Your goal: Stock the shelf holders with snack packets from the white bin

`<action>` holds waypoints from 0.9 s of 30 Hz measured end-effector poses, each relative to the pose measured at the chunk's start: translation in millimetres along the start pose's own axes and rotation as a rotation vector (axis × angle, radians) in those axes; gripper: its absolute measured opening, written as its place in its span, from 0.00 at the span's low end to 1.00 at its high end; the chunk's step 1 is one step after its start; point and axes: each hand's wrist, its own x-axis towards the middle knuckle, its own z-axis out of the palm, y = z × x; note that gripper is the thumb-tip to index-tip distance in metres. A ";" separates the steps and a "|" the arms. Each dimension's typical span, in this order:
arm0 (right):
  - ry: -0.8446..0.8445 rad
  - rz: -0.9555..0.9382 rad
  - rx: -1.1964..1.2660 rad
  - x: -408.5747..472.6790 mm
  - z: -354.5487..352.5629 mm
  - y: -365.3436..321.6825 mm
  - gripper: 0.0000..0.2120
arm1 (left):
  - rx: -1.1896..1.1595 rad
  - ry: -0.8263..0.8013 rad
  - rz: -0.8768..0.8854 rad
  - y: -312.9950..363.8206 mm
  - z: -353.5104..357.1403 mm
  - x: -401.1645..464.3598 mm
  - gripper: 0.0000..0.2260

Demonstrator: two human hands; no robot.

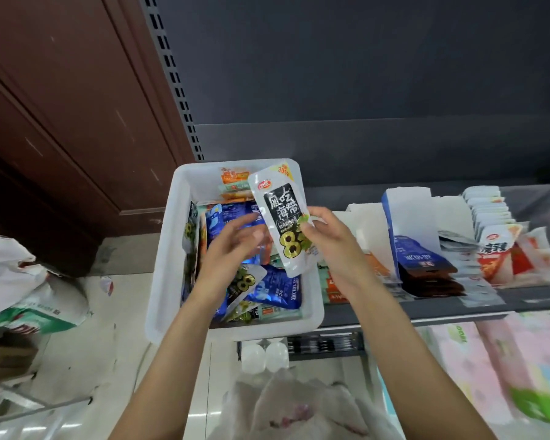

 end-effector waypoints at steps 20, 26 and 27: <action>0.380 -0.464 -0.705 -75.9 -241.5 -17.0 0.06 | 0.865 -0.316 0.920 39.6 233.5 48.1 0.06; 0.715 -0.560 -0.830 -69.0 -285.7 10.0 0.10 | 0.940 -0.301 0.831 -1.8 299.6 77.0 0.17; 0.747 -0.550 -0.863 -64.5 -288.1 14.7 0.10 | 0.994 -0.299 0.777 -10.9 300.7 79.7 0.21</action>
